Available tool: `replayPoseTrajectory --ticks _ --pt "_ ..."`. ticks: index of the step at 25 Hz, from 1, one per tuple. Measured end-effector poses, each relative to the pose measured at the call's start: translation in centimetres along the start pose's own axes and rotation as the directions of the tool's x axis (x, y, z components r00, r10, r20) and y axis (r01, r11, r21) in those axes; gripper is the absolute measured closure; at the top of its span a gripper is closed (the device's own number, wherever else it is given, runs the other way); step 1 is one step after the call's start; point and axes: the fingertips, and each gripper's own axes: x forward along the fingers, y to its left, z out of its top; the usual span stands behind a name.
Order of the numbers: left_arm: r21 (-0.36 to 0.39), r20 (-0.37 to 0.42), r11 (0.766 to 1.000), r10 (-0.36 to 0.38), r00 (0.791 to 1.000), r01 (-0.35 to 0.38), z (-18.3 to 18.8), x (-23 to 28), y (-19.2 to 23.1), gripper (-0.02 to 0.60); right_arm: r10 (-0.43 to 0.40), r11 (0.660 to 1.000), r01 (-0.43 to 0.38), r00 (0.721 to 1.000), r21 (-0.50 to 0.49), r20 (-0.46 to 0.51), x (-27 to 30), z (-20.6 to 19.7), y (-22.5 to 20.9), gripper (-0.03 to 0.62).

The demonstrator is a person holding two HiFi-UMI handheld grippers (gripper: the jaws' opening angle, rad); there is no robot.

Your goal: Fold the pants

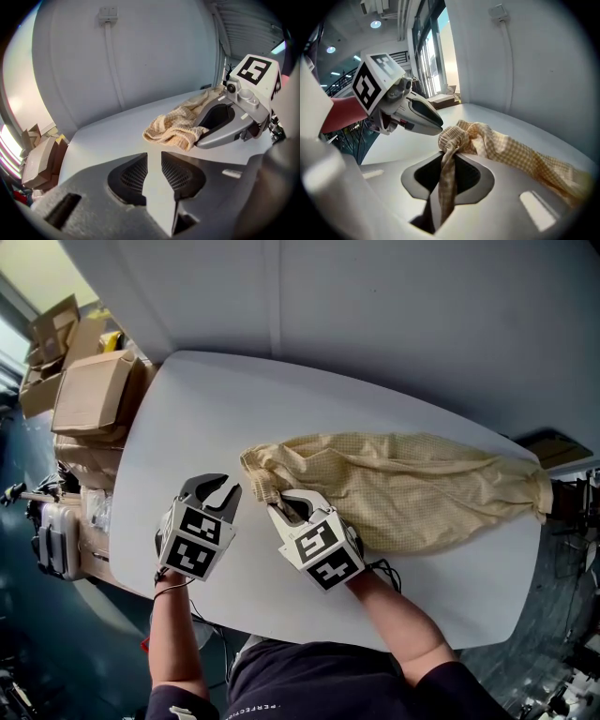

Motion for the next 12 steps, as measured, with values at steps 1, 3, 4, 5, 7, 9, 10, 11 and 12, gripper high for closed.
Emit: replayPoseTrajectory --ticks 1,3,4,5,7,9,10,11,12 --pt "0.011 0.001 1.000 -0.009 1.000 0.009 0.1 0.2 -0.3 0.479 0.001 1.000 -0.001 1.000 0.011 0.014 -0.4 0.4 -0.1 0.537" --pt "0.035 -0.003 0.999 -0.019 1.000 0.019 0.2 0.6 -0.9 0.462 0.002 1.000 -0.003 0.999 0.028 0.043 -1.2 1.0 -0.4 0.537" --pt "0.044 -0.006 0.999 -0.023 1.000 0.023 0.3 0.8 -1.2 0.459 0.001 0.999 -0.003 0.998 0.035 0.056 -1.6 1.4 -0.5 0.539" --pt "0.049 -0.005 0.998 -0.026 1.000 0.027 0.5 1.0 -1.5 0.457 0.000 0.999 -0.002 0.998 0.038 0.068 -2.0 1.6 -0.5 0.539" --pt "0.054 0.008 0.998 -0.030 1.000 0.029 1.2 1.2 -2.0 0.457 -0.002 0.999 -0.001 0.996 0.042 0.089 -2.9 2.1 -0.6 0.539" --pt "0.058 0.024 0.998 -0.029 0.999 0.028 2.1 1.5 -2.6 0.457 -0.005 0.999 0.000 0.994 0.049 0.111 -3.9 2.5 -0.8 0.540" --pt "0.060 0.032 0.998 -0.030 0.999 0.028 2.6 1.6 -3.0 0.457 -0.009 0.999 0.002 0.993 0.055 0.122 -4.5 2.6 -1.0 0.540" --pt "0.062 0.041 0.998 -0.029 0.999 0.027 3.1 1.7 -3.3 0.457 -0.014 0.998 0.006 0.991 0.060 0.133 -5.1 2.7 -1.2 0.540" --pt "0.063 0.052 0.998 -0.028 0.998 0.025 3.5 1.8 -3.6 0.457 -0.020 0.998 0.011 0.989 0.065 0.146 -5.6 2.9 -1.4 0.540"
